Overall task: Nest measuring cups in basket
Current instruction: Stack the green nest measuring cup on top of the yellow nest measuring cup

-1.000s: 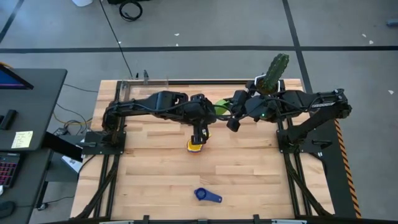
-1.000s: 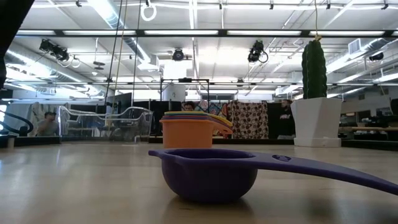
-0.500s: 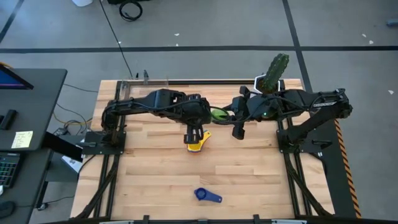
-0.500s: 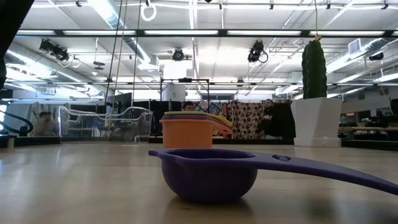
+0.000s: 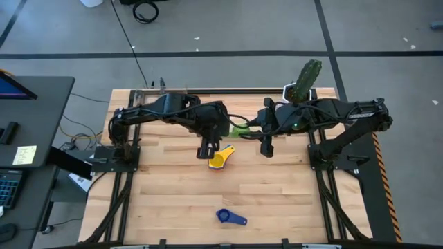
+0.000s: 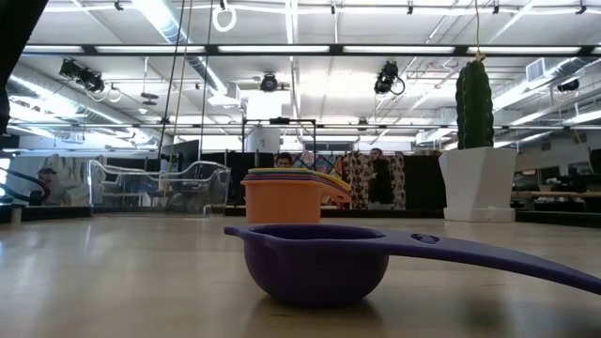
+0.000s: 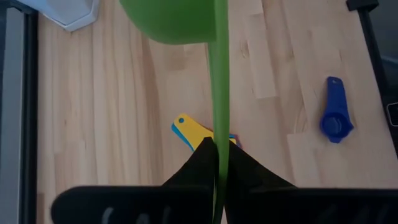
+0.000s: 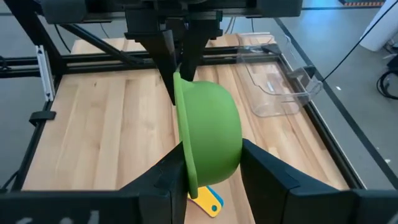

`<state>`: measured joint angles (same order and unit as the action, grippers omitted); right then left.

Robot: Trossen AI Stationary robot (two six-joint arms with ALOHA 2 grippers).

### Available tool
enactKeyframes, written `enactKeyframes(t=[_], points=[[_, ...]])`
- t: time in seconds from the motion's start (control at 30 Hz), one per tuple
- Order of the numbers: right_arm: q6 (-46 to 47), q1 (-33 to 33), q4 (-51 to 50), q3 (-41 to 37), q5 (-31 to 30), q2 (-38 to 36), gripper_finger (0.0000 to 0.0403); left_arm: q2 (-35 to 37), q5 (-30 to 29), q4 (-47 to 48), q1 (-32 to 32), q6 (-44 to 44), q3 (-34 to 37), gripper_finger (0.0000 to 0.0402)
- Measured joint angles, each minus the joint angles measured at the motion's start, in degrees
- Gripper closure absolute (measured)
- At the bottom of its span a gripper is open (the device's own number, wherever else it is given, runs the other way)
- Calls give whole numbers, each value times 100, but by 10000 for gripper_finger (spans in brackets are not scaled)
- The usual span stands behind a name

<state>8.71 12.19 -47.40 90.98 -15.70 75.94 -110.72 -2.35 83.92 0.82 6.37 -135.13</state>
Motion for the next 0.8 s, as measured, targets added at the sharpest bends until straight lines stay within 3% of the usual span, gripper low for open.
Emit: enactKeyframes(t=[0.53,0.73,0.8], points=[[-83,-124,217,-33,171,127,266,11,68,182,1,11,15,391],[-521,-173,248,-26,312,249,233,9,-28,853,9,-12,46,391],[-774,-166,323,-11,330,234,222,4,-45,667,-2,-102,46,391]])
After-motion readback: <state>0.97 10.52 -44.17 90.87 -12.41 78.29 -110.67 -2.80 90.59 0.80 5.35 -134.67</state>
